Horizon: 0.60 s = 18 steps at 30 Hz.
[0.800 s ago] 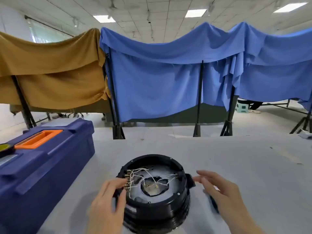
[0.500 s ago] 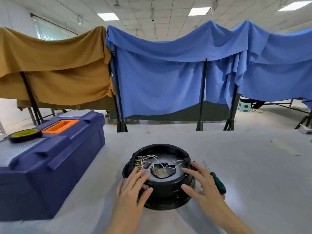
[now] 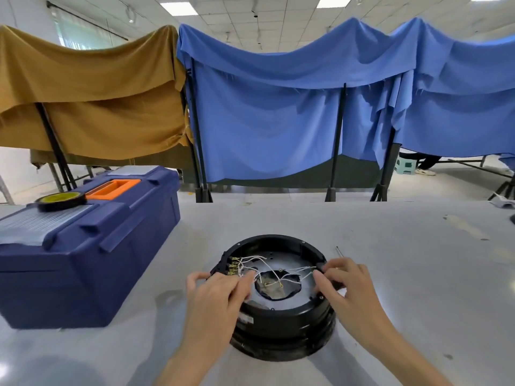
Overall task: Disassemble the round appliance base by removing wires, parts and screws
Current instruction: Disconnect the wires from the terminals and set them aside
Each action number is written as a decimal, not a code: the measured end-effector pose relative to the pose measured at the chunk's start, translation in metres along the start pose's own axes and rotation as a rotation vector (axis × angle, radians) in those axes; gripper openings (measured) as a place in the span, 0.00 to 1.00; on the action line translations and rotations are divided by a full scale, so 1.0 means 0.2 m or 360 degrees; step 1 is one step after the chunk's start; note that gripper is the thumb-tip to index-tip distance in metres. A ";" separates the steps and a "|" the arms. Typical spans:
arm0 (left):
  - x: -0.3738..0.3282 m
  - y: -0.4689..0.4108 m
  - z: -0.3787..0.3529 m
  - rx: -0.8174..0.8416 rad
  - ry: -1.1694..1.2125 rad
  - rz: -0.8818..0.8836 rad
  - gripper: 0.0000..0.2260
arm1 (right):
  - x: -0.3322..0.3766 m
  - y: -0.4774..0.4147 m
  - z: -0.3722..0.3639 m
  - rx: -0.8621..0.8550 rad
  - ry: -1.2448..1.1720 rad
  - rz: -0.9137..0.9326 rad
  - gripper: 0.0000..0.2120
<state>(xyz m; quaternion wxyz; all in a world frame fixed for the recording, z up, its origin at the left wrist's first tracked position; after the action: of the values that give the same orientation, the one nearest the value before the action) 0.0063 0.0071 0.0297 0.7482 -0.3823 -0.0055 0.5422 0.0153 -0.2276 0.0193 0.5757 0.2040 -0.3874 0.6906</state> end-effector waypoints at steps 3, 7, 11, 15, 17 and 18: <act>0.04 -0.09 0.02 0.0004 0.0188 0.0186 0.18 | 0.02 -0.07 0.01 -0.0067 -0.0014 0.0004 0.06; 0.14 -0.16 -0.09 0.0461 0.0182 0.0574 0.22 | -0.03 -0.22 -0.05 0.0238 0.0093 -0.0202 0.22; 0.19 -0.14 -0.15 0.0663 0.0356 0.0703 0.25 | -0.04 -0.23 -0.07 0.0311 0.0032 -0.0169 0.17; 0.19 -0.10 -0.12 0.0634 0.0302 0.0688 0.24 | -0.04 -0.18 -0.05 0.0277 0.0020 -0.0152 0.15; 0.18 -0.07 -0.10 0.0622 0.0274 0.0666 0.24 | -0.05 -0.15 -0.05 0.0260 0.0030 -0.0173 0.15; 0.18 -0.05 -0.08 0.0616 0.0259 0.0656 0.23 | -0.05 -0.13 -0.05 0.0240 0.0034 -0.0186 0.15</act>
<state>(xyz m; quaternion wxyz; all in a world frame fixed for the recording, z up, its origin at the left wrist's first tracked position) 0.0366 0.0250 0.0096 0.6792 -0.2678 0.2359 0.6413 0.0451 -0.2253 0.0139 0.6022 0.2614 -0.3155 0.6852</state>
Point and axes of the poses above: each hand's wrist, its own y-axis away from the middle knuckle, its own z-axis out of the back of the hand, x = y × z, the point moved 6 cm from there along -y, towards the middle knuckle, and after that the axes turned 9 degrees about x, right-handed, at the moved point
